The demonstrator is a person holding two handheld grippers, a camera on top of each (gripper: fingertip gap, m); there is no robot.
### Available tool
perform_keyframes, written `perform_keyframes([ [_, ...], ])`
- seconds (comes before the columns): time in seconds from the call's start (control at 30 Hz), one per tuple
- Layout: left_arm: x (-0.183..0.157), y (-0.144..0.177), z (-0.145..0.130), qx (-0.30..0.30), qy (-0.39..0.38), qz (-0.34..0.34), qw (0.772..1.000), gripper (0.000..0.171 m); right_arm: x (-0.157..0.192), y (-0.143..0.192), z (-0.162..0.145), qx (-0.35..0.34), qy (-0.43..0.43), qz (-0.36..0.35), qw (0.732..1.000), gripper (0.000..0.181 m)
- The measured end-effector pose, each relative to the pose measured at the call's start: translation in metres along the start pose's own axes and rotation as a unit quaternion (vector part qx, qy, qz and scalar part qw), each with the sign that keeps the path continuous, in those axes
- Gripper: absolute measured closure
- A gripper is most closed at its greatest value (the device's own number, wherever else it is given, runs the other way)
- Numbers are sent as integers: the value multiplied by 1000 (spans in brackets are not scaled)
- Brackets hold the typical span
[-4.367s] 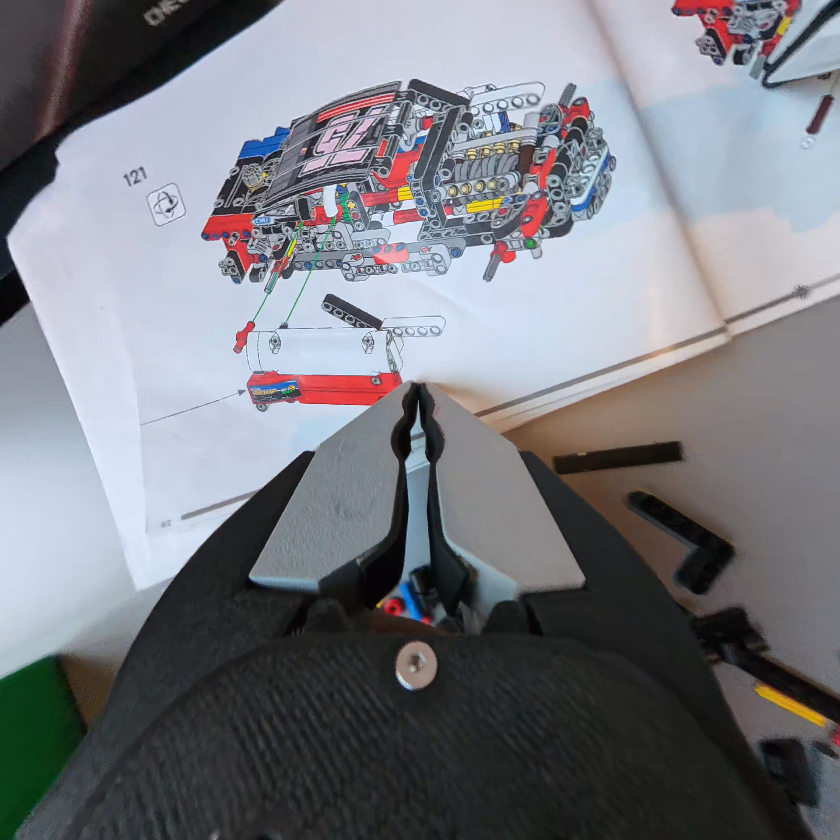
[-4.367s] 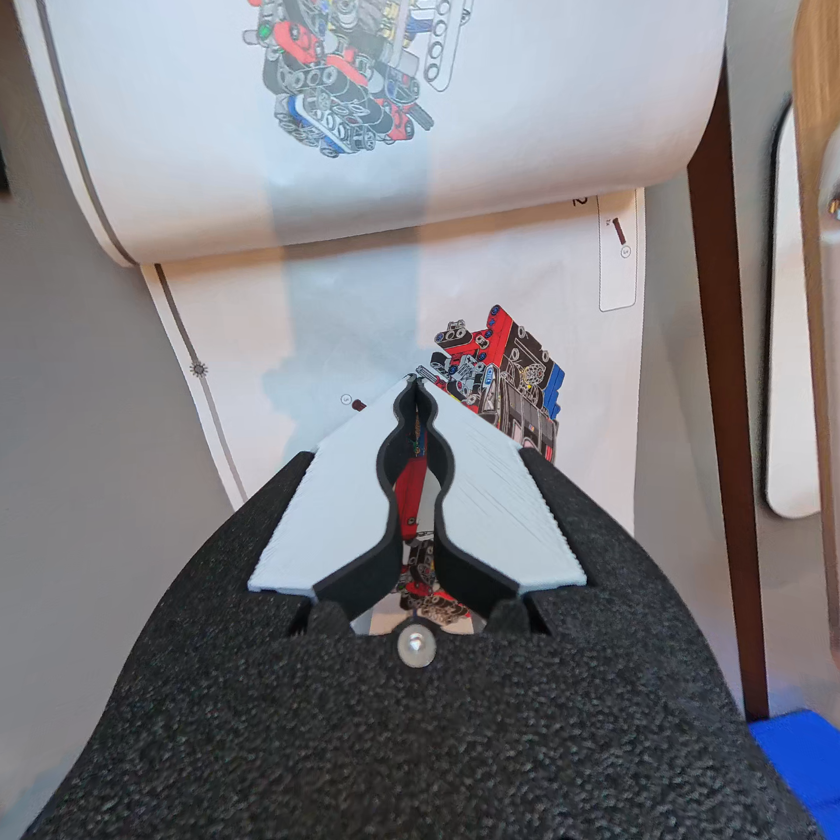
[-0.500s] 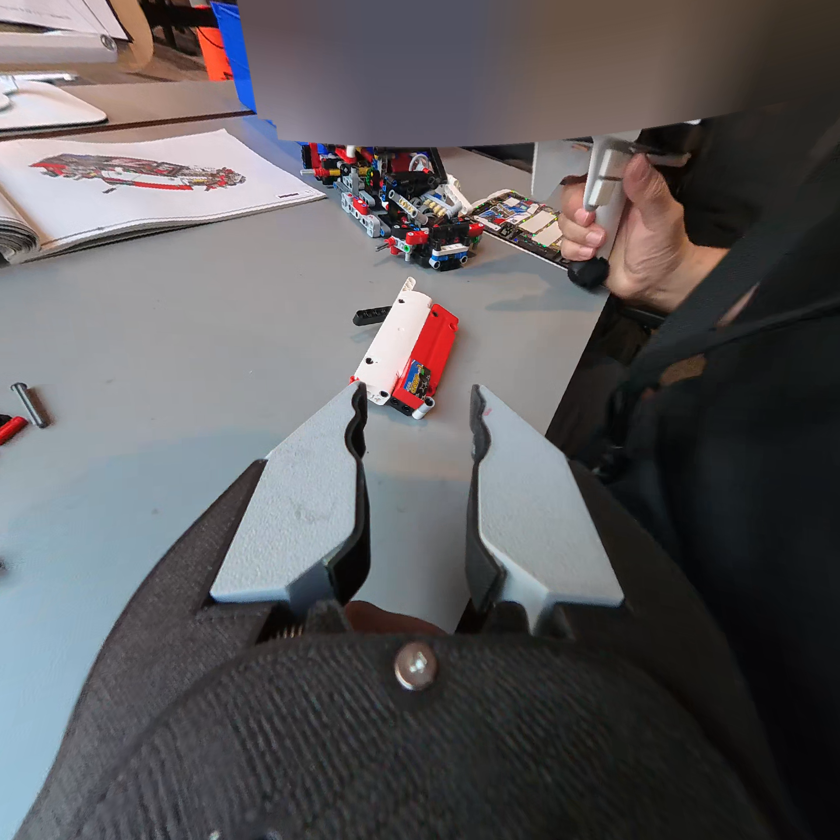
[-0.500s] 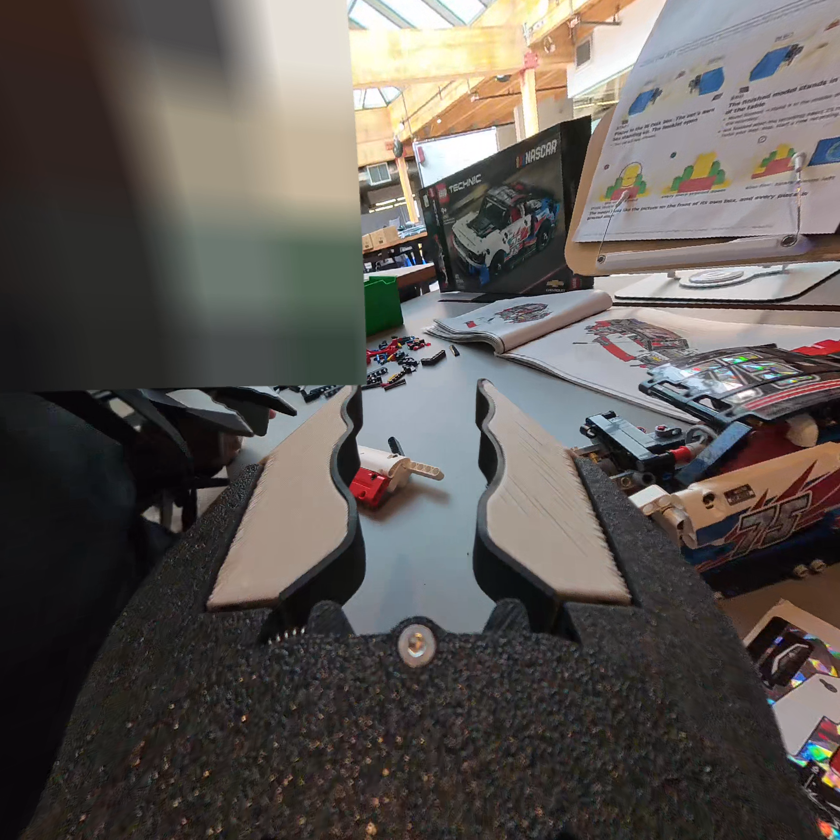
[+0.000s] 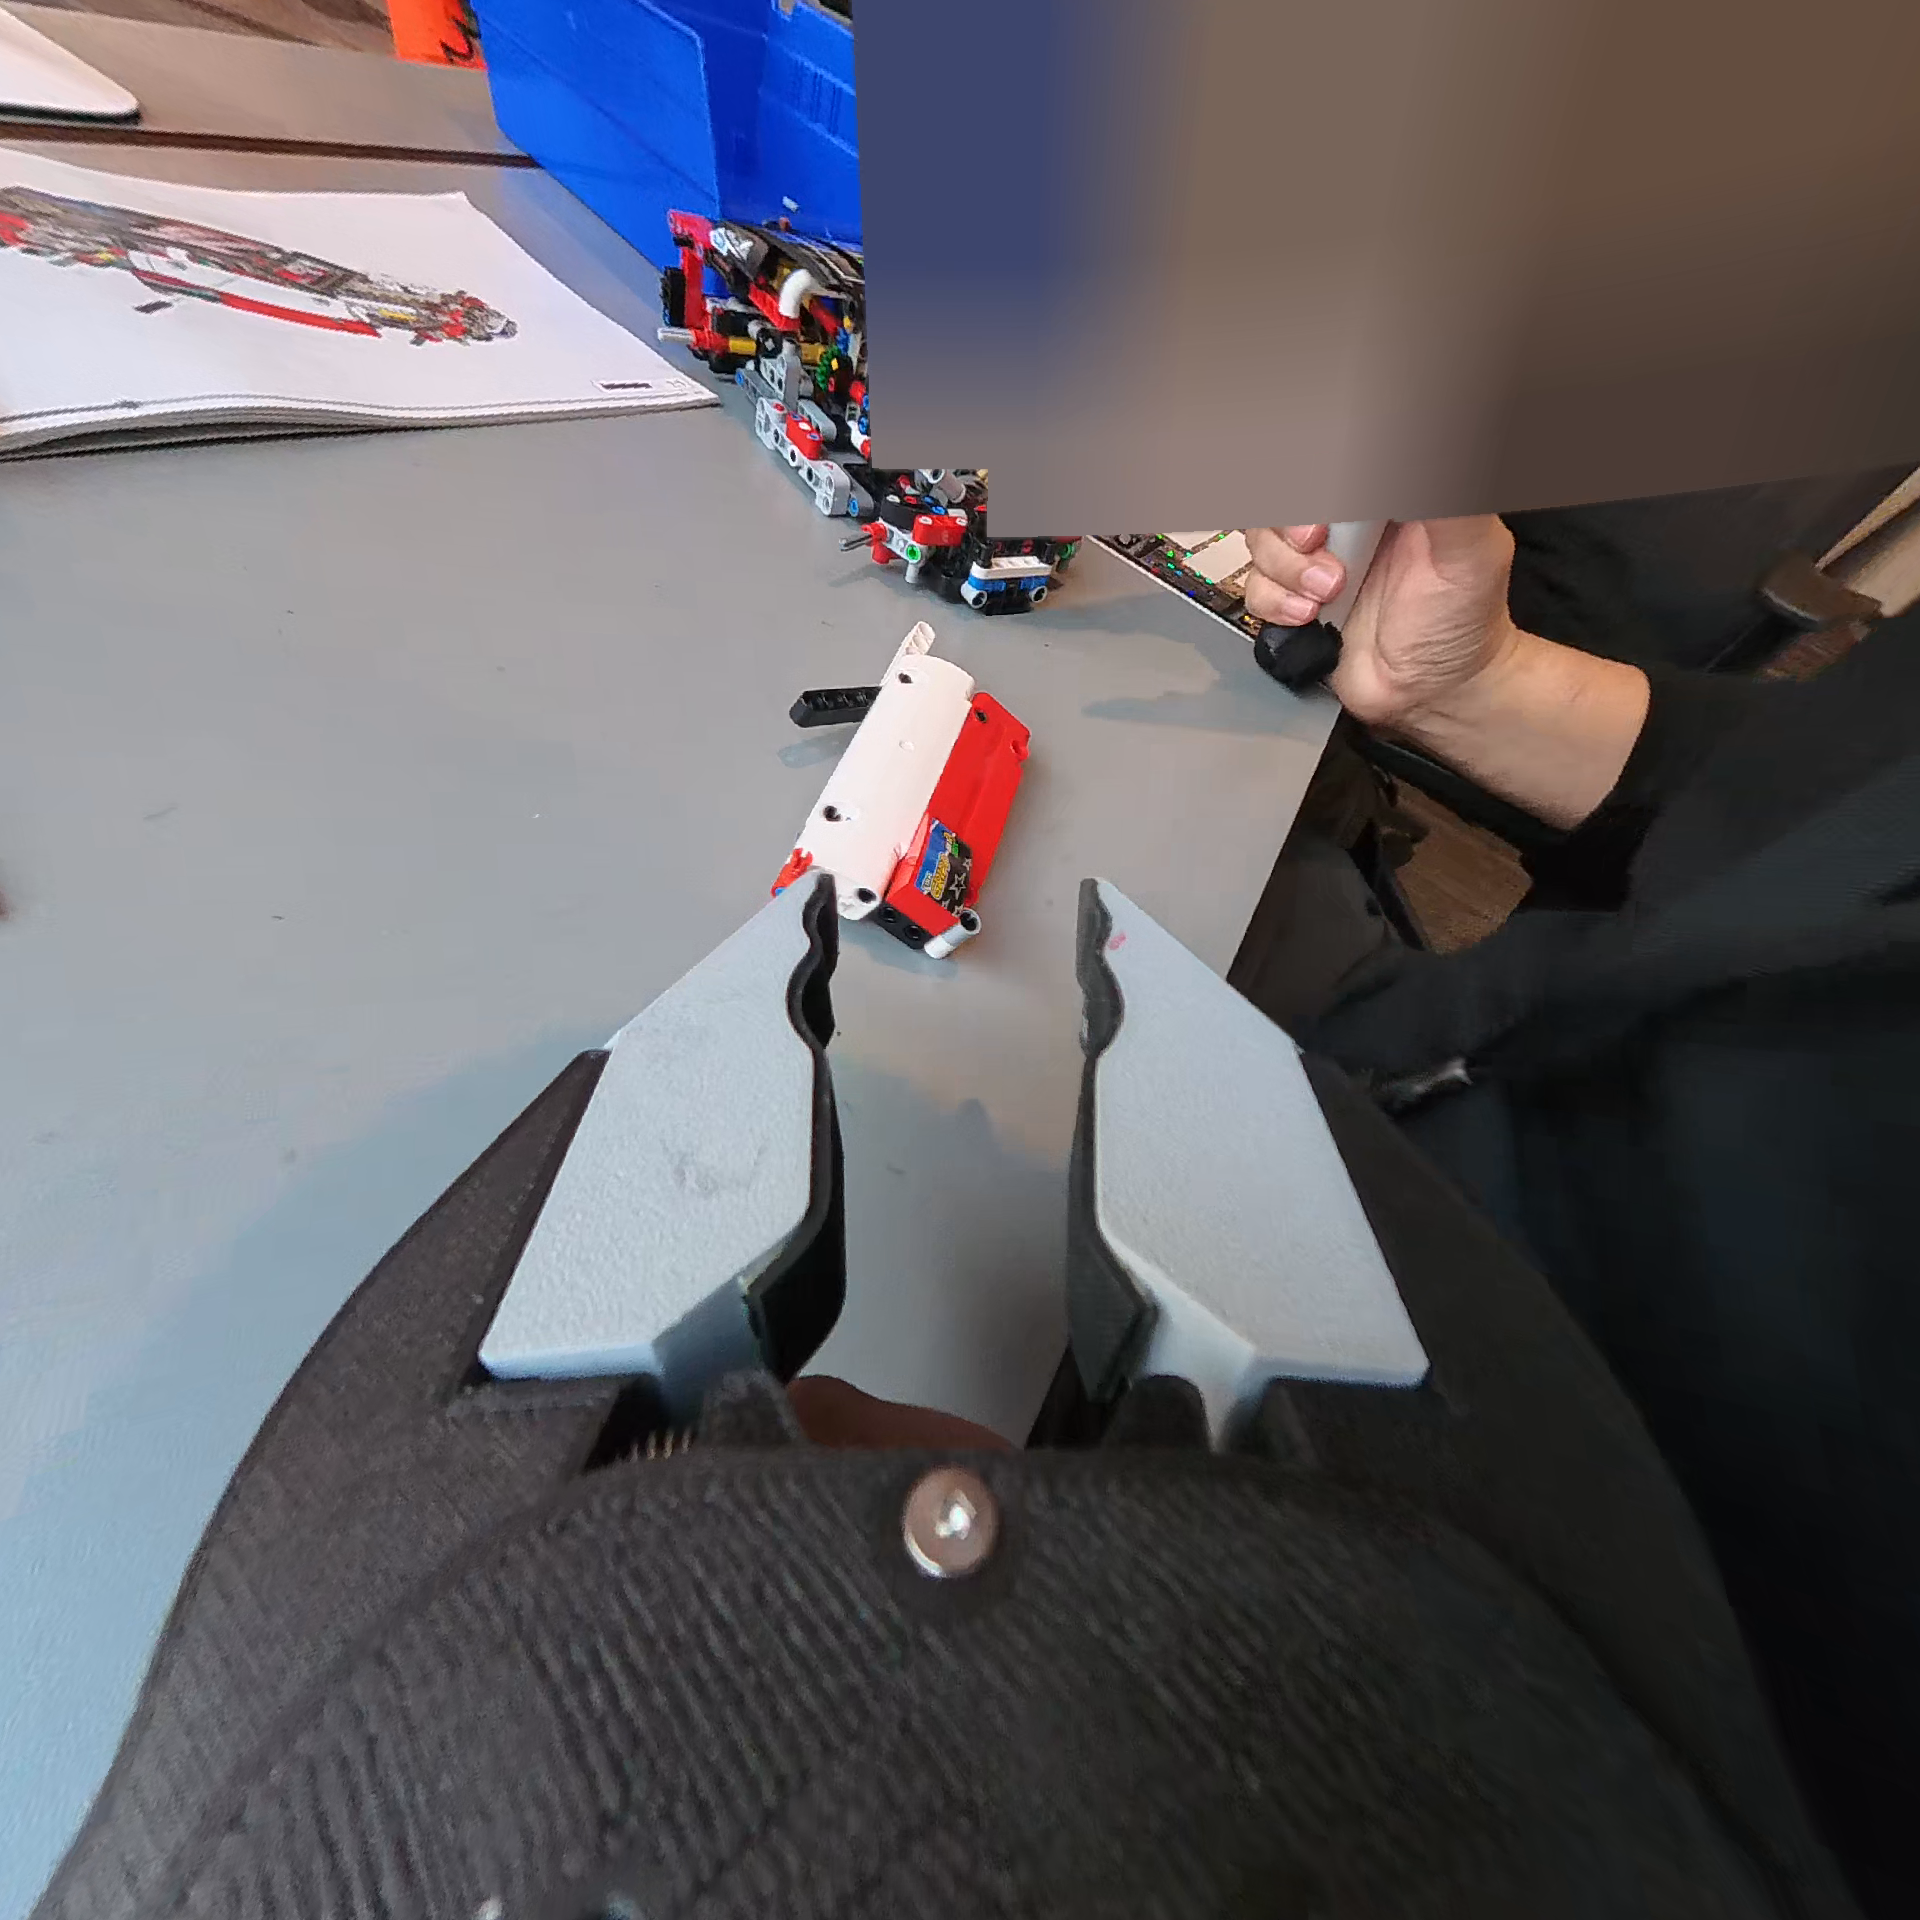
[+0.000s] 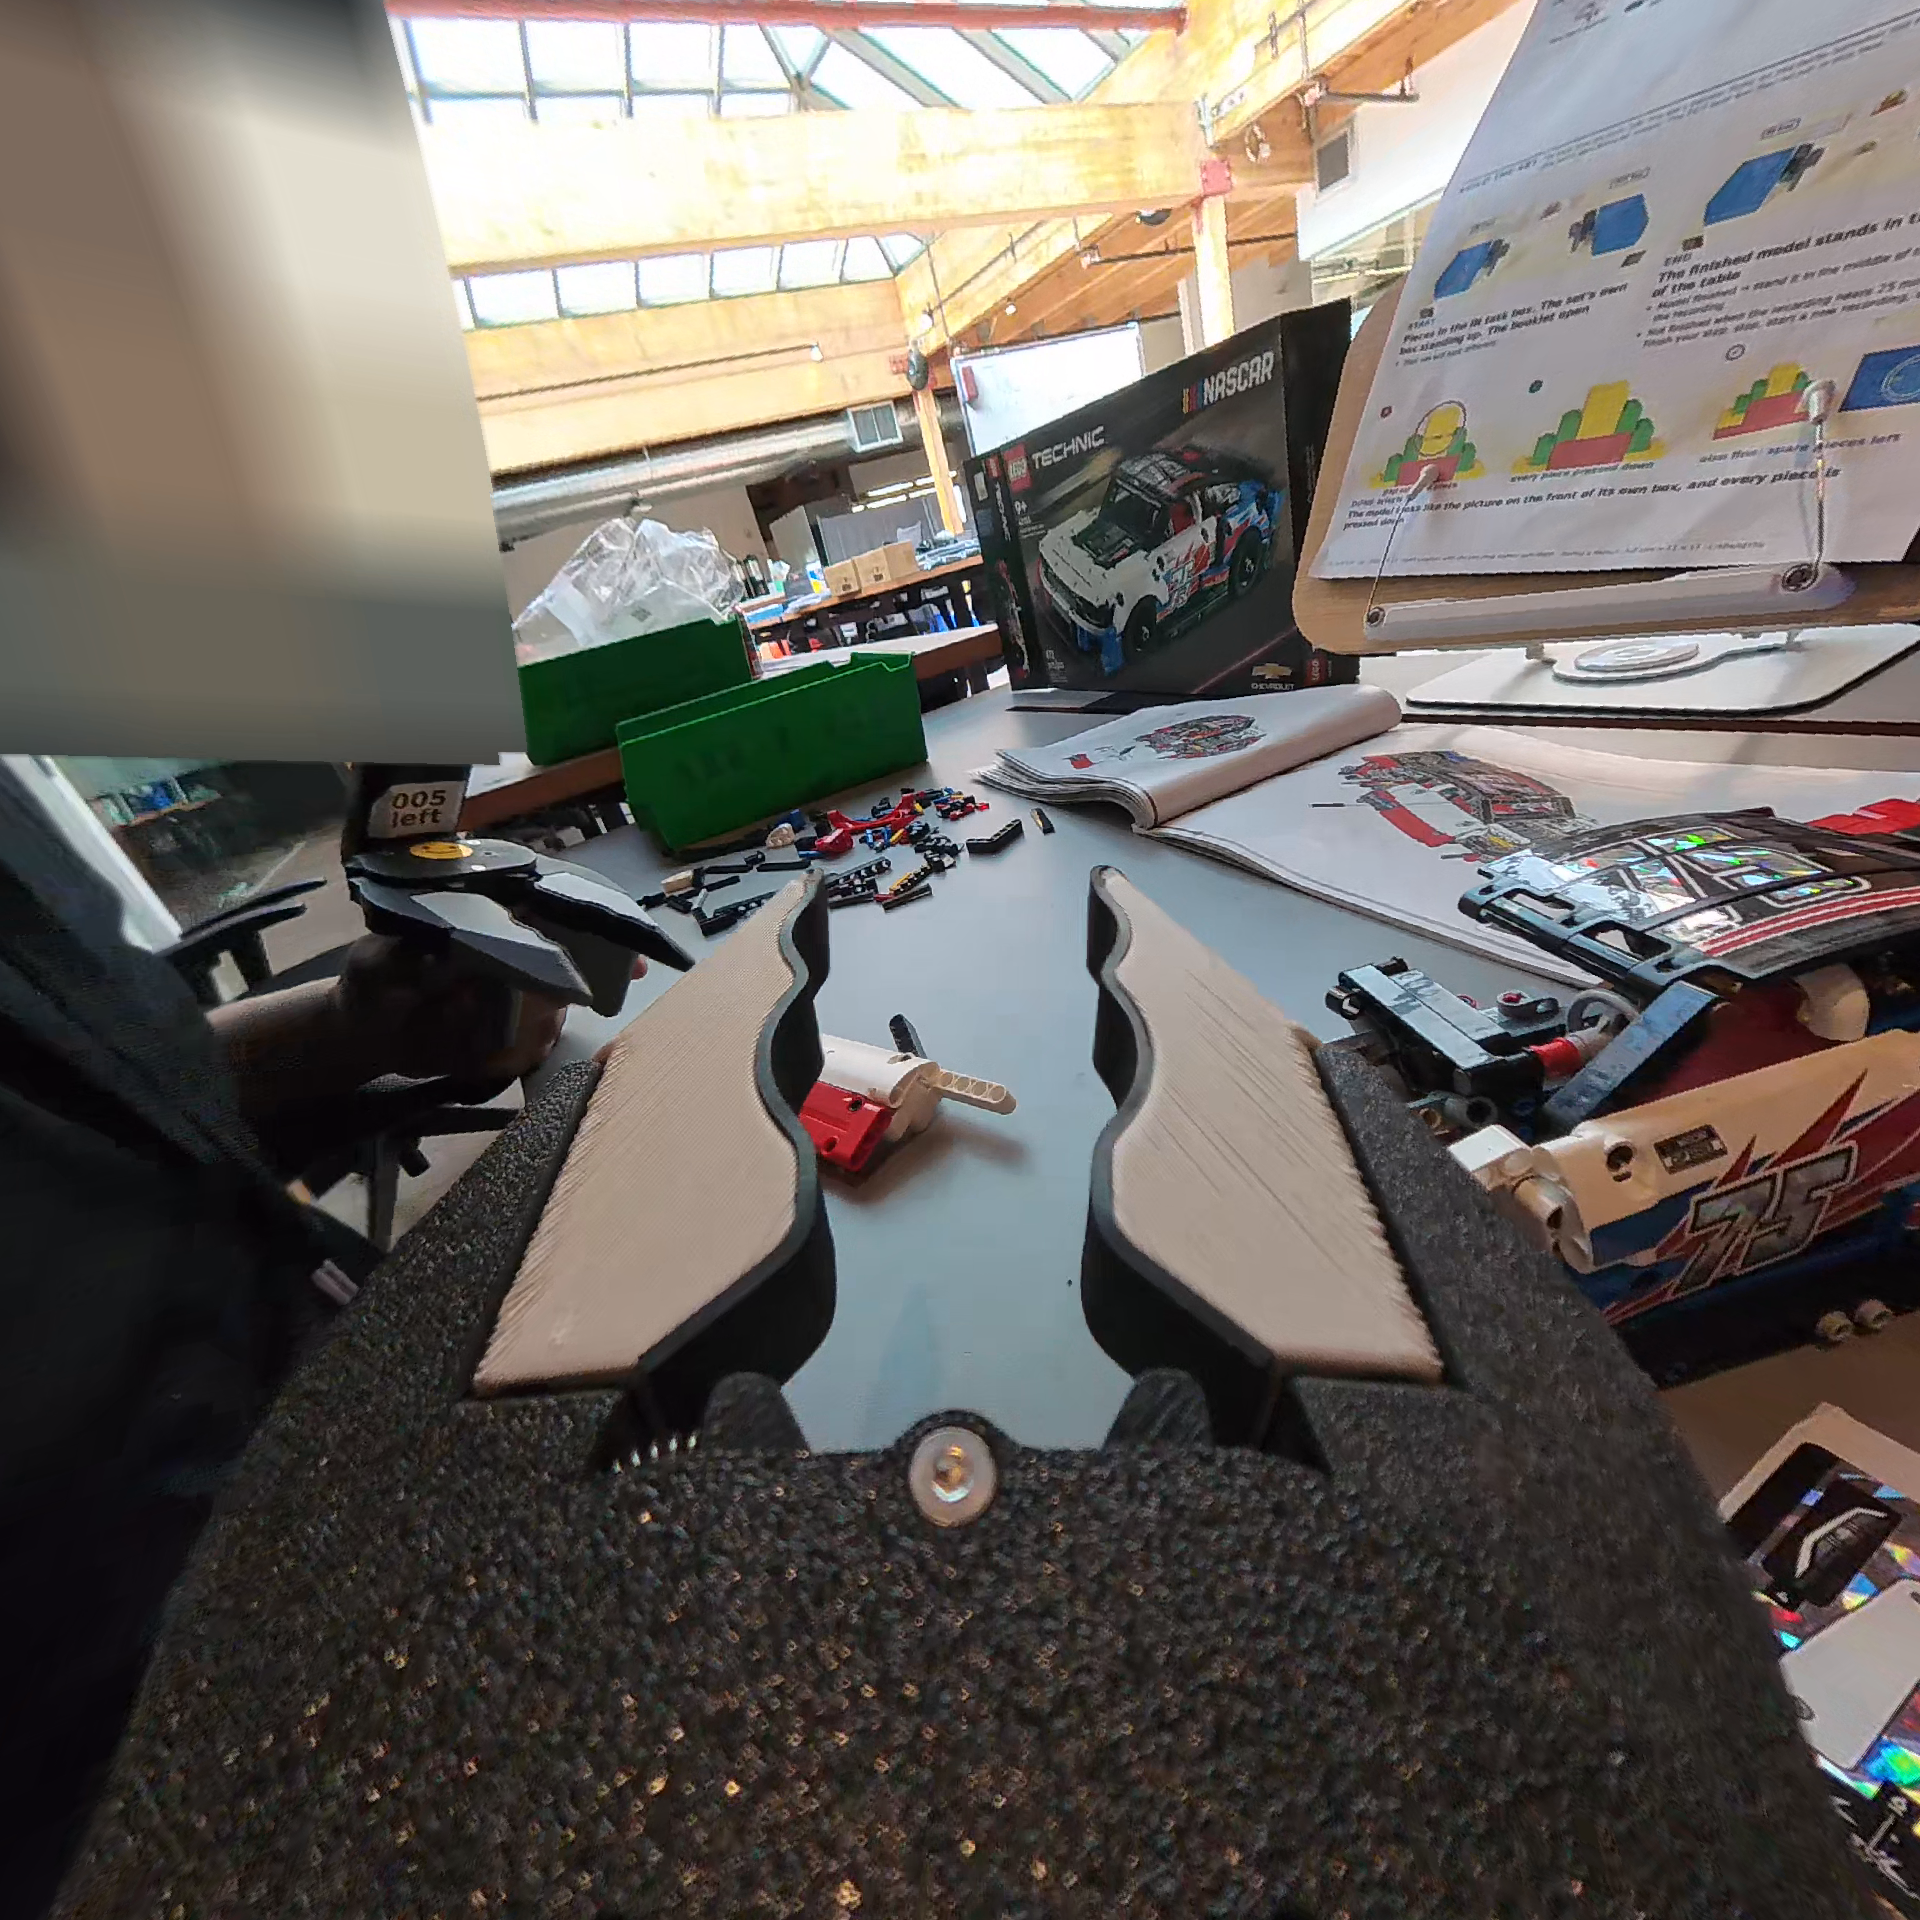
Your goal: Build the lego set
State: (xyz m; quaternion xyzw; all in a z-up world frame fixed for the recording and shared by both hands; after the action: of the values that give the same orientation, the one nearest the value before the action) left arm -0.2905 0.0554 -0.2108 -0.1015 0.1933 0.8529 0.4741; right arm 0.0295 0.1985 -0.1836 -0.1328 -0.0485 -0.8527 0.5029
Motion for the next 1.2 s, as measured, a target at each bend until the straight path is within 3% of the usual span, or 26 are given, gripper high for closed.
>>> perform_keyframes([
  [0.43, -2, -6, -3, 24, -29, 50, 998, 130, 7, 0, -1, 5, 12, 28, 1000, 136],
  [0.97, -3, -7, -3, 31, -31, 46, 998, 132, 7, -4, -2, 22, 9, 23, 999, 139],
  [1.2, -2, -7, -3, 30, -23, 39, 999, 132, -1, 0, 2, -12, -27, 23, 999, 144],
])
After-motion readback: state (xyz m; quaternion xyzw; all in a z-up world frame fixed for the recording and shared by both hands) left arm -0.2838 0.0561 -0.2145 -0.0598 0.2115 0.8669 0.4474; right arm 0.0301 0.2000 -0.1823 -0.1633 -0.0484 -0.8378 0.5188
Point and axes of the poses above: each gripper's, where its closed fingertips meet, y back along the fingers, z out of its top, x = y × z across the jaws, the point moved 9 cm from there along y, back along the fingers, and after that the axes turned 14 degrees about -z, right-handed, at the moved point
